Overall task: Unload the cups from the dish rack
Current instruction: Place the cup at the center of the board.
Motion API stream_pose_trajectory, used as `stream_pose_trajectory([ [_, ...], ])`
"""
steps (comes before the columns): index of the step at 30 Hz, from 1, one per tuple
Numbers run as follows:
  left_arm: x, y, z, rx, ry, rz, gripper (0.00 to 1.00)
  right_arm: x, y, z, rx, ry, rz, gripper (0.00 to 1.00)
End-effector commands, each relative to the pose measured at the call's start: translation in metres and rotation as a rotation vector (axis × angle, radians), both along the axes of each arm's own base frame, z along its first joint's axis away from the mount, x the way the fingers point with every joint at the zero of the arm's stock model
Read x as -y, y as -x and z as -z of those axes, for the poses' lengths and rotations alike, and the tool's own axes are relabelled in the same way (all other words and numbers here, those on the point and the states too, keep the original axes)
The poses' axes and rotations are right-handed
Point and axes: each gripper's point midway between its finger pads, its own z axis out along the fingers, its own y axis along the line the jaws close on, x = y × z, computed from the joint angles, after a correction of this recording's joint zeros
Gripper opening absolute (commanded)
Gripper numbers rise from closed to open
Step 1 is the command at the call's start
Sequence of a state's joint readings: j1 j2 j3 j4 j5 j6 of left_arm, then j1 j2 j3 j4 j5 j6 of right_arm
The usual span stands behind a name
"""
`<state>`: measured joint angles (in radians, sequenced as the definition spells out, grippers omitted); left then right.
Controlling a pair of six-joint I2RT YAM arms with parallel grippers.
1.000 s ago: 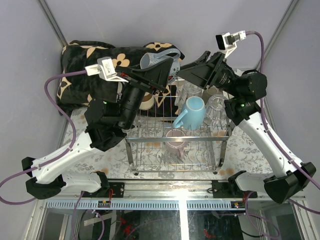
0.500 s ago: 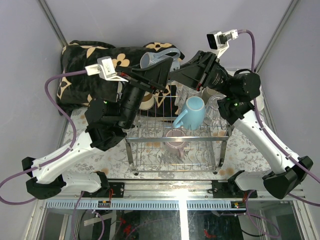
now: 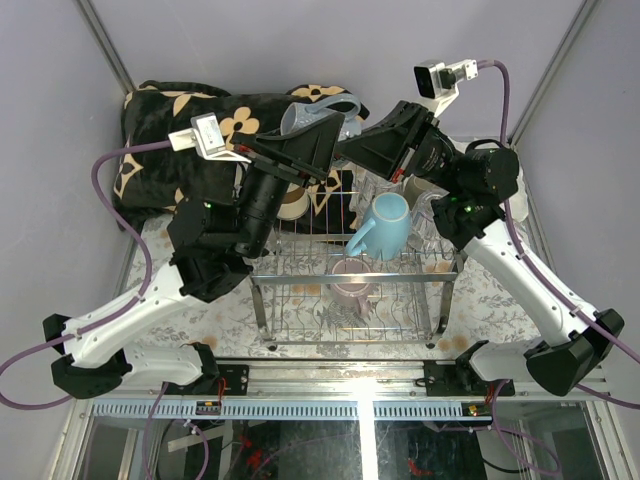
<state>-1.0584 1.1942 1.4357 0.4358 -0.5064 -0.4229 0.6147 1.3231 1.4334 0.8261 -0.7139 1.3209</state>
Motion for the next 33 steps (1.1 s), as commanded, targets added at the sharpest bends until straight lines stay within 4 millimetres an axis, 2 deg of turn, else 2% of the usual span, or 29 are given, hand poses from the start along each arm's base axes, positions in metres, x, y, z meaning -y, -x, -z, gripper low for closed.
stream_pose_trajectory([
  [1, -0.026, 0.005, -0.015, 0.030, 0.016, -0.055, 0.59, 0.012, 0.010, -0.021, 0.056, -0.031, 0.066, 0.00],
  [5, -0.035, 0.008, -0.013, 0.025, 0.000, -0.067, 0.76, 0.013, 0.007, -0.019, 0.056, -0.010, 0.107, 0.00],
  [8, -0.041, 0.012, -0.013, 0.035, -0.032, -0.073, 0.86, 0.014, 0.004, -0.019, 0.069, 0.009, 0.149, 0.00],
  [13, -0.051, 0.016, -0.014, 0.035, -0.067, -0.085, 0.87, 0.022, 0.000, -0.025, 0.130, 0.057, 0.273, 0.00],
  [17, -0.061, 0.018, -0.011, 0.019, -0.099, -0.109, 0.88, 0.039, -0.011, -0.030, 0.169, 0.137, 0.468, 0.00],
  [21, -0.070, 0.018, -0.005, 0.004, -0.139, -0.140, 0.88, 0.071, -0.034, -0.034, 0.141, 0.253, 0.734, 0.00],
  [22, -0.072, 0.017, -0.004, -0.001, -0.146, -0.148, 0.88, 0.079, -0.043, -0.024, 0.106, 0.317, 0.795, 0.00],
  [23, -0.073, 0.017, -0.003, -0.004, -0.153, -0.154, 0.88, 0.089, -0.048, -0.027, 0.098, 0.334, 0.861, 0.00],
  [26, -0.075, 0.017, -0.001, -0.009, -0.173, -0.162, 0.88, 0.121, -0.063, -0.010, 0.036, 0.438, 1.041, 0.00],
  [30, -0.073, 0.016, 0.004, -0.014, -0.199, -0.163, 0.88, 0.175, -0.073, 0.007, -0.044, 0.525, 1.307, 0.00],
  [33, -0.071, 0.015, 0.008, -0.016, -0.217, -0.164, 0.88, 0.223, -0.073, 0.023, -0.139, 0.573, 1.518, 0.00],
])
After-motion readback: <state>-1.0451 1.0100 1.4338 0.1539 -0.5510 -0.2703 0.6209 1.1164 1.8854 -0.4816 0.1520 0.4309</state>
